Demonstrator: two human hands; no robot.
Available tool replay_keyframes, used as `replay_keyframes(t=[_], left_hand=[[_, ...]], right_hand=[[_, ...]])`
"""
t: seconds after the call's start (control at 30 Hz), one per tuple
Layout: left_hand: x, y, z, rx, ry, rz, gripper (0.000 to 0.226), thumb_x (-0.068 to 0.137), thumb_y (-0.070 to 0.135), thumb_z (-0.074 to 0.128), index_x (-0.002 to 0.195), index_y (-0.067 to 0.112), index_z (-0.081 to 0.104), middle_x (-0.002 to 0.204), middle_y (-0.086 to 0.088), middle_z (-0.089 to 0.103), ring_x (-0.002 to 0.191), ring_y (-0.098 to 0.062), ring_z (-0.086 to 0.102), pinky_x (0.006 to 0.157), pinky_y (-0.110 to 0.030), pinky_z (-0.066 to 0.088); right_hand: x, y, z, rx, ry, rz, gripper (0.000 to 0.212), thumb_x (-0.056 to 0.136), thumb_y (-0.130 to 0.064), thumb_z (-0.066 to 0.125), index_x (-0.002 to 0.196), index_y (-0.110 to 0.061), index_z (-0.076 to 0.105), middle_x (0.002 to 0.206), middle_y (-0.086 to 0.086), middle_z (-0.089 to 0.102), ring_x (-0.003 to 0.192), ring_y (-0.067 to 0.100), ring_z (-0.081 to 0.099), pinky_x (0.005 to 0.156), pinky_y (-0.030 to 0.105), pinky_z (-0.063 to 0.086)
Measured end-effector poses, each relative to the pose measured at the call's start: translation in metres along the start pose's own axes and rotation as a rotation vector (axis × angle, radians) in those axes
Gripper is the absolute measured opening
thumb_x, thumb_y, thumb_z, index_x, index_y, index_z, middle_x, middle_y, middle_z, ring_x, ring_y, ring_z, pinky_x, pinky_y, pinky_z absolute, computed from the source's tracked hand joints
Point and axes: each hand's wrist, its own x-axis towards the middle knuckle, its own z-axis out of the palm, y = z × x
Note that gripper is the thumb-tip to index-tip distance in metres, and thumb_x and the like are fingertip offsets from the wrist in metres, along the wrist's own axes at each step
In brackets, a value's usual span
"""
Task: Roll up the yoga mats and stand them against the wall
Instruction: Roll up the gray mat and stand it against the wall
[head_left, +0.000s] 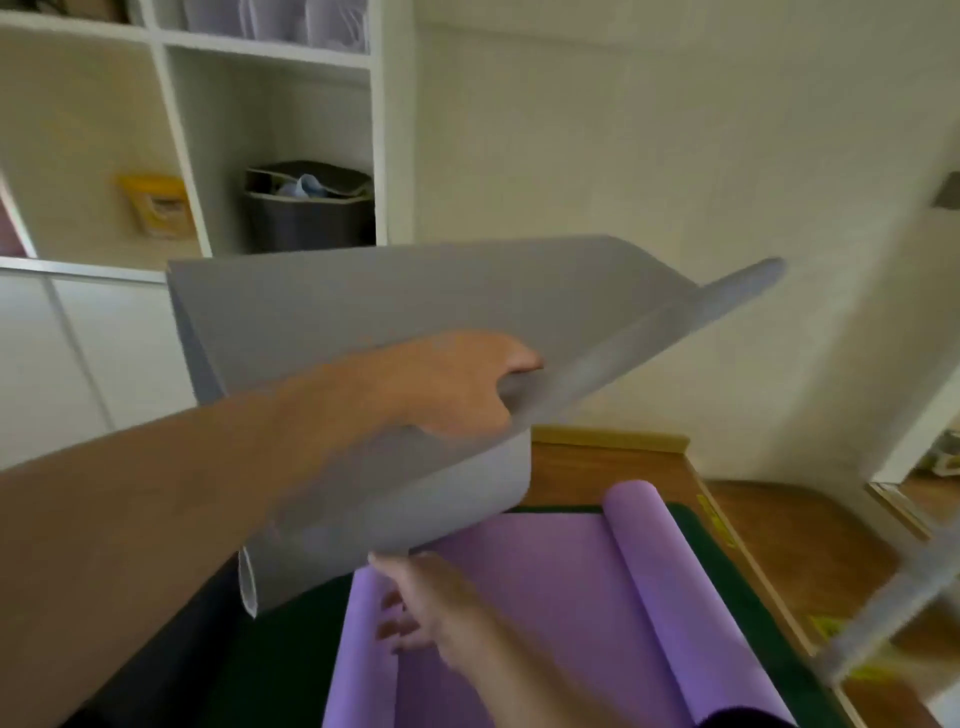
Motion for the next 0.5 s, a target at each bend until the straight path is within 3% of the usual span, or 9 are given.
replay_keyframes(t=[0.07,0.1,0.17,0.2,0.27,0.37,0.43,0.5], left_hand=[[-0.017,-0.029,0.025,0.034,-0.038,-0.064,0.058,0.095,0.016,0.061,0.149,0.034,0.05,0.14,0.007,0.058,0.128,-0.022,0.056,0.106,-0.041,0.049],[-0.024,-0.043,0.04,0.086,-0.051,-0.095,0.055,0.097,0.018,0.06,0.149,0.034,0.049,0.138,0.006,0.057,0.126,-0.022,0.056,0.105,-0.039,0.048],[-0.039,-0.072,0.071,0.214,-0.05,-0.121,0.033,0.098,0.024,0.058,0.128,0.035,0.053,0.111,0.005,0.06,0.103,-0.023,0.058,0.086,-0.038,0.05],[-0.046,-0.086,0.086,0.255,-0.054,-0.142,0.025,0.096,0.026,0.058,0.117,0.036,0.051,0.098,0.006,0.056,0.093,-0.023,0.056,0.078,-0.037,0.047],[-0.06,-0.114,0.116,0.252,-0.084,-0.18,0.019,0.092,0.028,0.06,0.105,0.036,0.049,0.096,0.006,0.06,0.092,-0.022,0.06,0.075,-0.035,0.047],[-0.076,-0.14,0.152,0.247,-0.118,-0.181,0.017,0.094,0.033,0.06,0.096,0.036,0.044,0.106,0.005,0.067,0.101,-0.021,0.063,0.076,-0.035,0.044],[-0.082,-0.15,0.166,0.225,-0.109,-0.2,0.018,0.096,0.033,0.057,0.095,0.039,0.041,0.106,0.005,0.066,0.098,-0.021,0.062,0.075,-0.035,0.04],[-0.084,-0.159,0.17,0.187,-0.071,-0.247,0.014,0.092,0.033,0.057,0.097,0.039,0.045,0.105,0.005,0.066,0.095,-0.021,0.061,0.073,-0.034,0.038]], right_hand=[[-0.011,0.012,0.002,-0.353,-0.001,-0.104,0.032,0.096,-0.032,0.068,0.118,-0.01,0.073,0.097,0.006,0.071,0.074,0.015,0.065,0.075,0.034,0.059],[-0.017,0.017,-0.003,-0.494,0.006,-0.183,0.026,0.094,-0.025,0.067,0.115,-0.013,0.076,0.095,0.003,0.075,0.078,0.013,0.066,0.074,0.028,0.058],[-0.029,0.022,-0.014,-0.628,0.006,-0.307,0.023,0.092,-0.014,0.062,0.106,-0.022,0.078,0.093,-0.007,0.078,0.082,0.009,0.069,0.069,0.018,0.055],[-0.034,0.023,-0.021,-0.633,0.031,-0.38,0.028,0.089,-0.009,0.058,0.099,-0.026,0.078,0.088,-0.009,0.078,0.082,0.009,0.071,0.071,0.022,0.059],[-0.039,0.026,-0.037,-0.637,0.166,-0.554,0.033,0.085,-0.005,0.052,0.09,-0.028,0.074,0.082,-0.013,0.075,0.078,0.008,0.072,0.073,0.033,0.061],[-0.038,0.023,-0.058,-0.768,0.379,-0.807,0.033,0.088,-0.013,0.059,0.114,-0.033,0.063,0.105,-0.02,0.063,0.098,0.004,0.062,0.083,0.026,0.054],[-0.025,0.021,-0.07,-1.054,0.421,-0.8,0.057,0.091,-0.028,0.067,0.144,-0.029,0.045,0.132,-0.014,0.048,0.119,0.006,0.049,0.1,0.029,0.049],[-0.005,0.023,-0.079,-1.337,0.445,-0.73,0.091,0.086,-0.047,0.074,0.159,-0.022,0.027,0.146,-0.002,0.038,0.133,0.021,0.042,0.113,0.038,0.043]])
